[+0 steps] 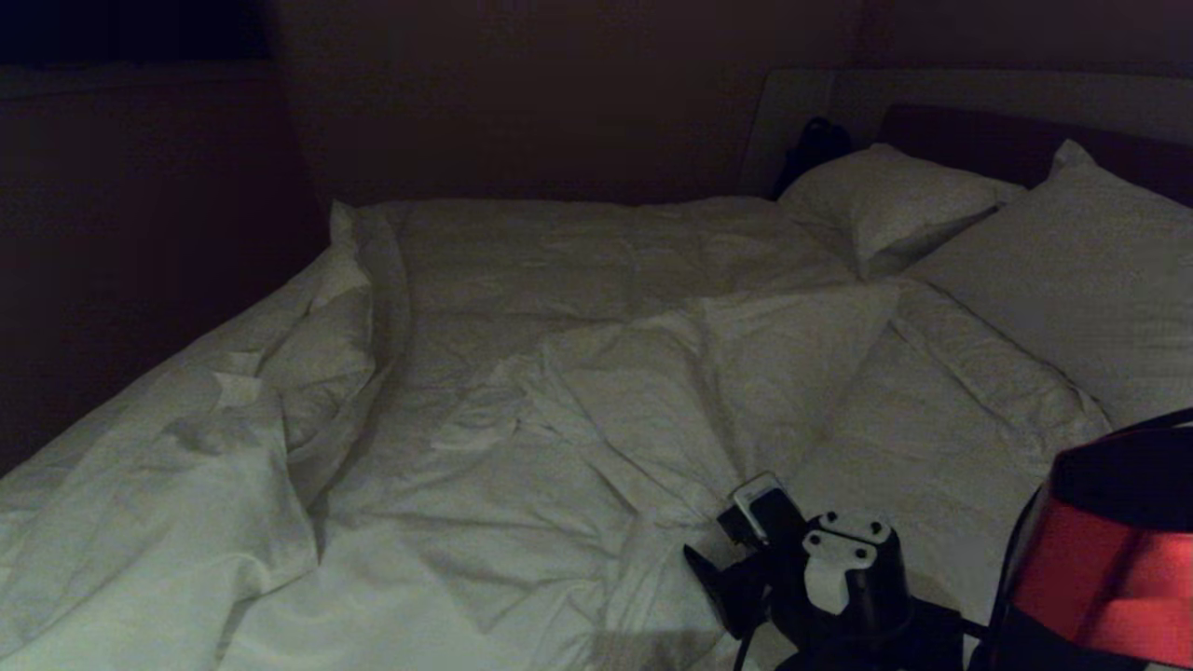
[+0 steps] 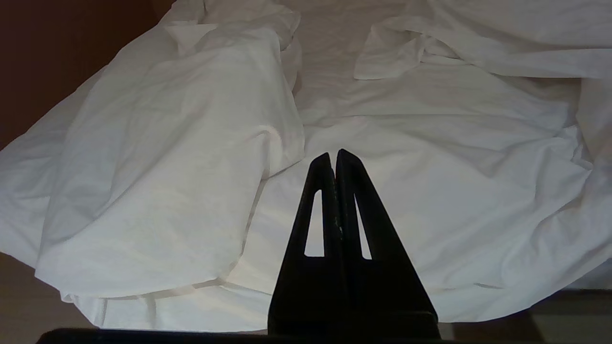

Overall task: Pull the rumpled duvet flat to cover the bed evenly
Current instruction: Flatten the corners of the folded blanket

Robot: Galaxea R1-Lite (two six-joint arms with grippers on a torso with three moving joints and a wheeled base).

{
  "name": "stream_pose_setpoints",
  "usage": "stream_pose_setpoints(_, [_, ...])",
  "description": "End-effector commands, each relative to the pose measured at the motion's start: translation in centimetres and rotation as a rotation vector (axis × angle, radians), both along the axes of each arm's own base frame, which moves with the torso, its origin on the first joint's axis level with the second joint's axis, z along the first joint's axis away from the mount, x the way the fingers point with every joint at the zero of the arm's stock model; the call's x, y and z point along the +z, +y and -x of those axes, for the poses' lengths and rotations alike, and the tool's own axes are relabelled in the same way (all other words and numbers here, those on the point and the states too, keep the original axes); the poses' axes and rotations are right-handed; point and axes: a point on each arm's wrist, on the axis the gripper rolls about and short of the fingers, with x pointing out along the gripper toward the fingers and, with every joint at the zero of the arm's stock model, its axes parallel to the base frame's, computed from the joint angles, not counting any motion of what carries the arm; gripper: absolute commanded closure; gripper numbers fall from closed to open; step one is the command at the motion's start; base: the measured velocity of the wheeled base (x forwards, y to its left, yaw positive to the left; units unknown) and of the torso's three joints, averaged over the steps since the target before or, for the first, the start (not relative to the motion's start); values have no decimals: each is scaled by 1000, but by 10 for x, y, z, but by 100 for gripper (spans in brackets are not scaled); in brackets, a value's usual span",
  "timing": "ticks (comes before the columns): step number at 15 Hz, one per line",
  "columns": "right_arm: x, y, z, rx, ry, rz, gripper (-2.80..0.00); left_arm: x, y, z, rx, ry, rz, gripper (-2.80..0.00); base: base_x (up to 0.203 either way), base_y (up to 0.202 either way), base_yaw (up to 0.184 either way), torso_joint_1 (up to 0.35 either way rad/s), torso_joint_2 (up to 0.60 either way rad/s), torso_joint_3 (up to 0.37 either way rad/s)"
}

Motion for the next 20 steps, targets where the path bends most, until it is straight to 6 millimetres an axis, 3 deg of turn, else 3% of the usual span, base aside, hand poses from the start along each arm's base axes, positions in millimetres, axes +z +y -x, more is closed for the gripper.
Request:
stream_pose_setpoints(1, [20, 3, 8, 17, -58, -44, -280, 0, 0, 0, 0, 1, -1, 0, 0, 0, 0, 0, 0, 0])
stream_pose_setpoints(5, [48, 4, 22, 8, -135, -93, -280, 0, 0, 0, 0, 1, -1, 0, 0, 0, 0, 0, 0, 0])
stream_pose_setpoints(9, [76, 11, 13, 7, -202, -119, -280, 0, 0, 0, 0, 1, -1, 0, 0, 0, 0, 0, 0, 0])
stream_pose_setpoints(10, [81, 14, 6, -2, -209, -120, 0, 0, 0, 0, 0, 1, -1, 0, 0, 0, 0, 0, 0, 0])
stream_pose_setpoints(14, [84, 18, -10, -26, -185, -89, 0, 0, 0, 0, 0, 2, -1, 0, 0, 0, 0, 0, 0, 0])
stream_pose_setpoints(17, [119, 45, -56, -65, -224, -122, 0, 0, 0, 0, 1, 1, -1, 0, 0, 0, 0, 0, 0, 0])
stream_pose_setpoints(20, [108, 62, -97, -98, -156, -51, 0, 0, 0, 0, 0, 2, -1, 0, 0, 0, 0, 0, 0, 0])
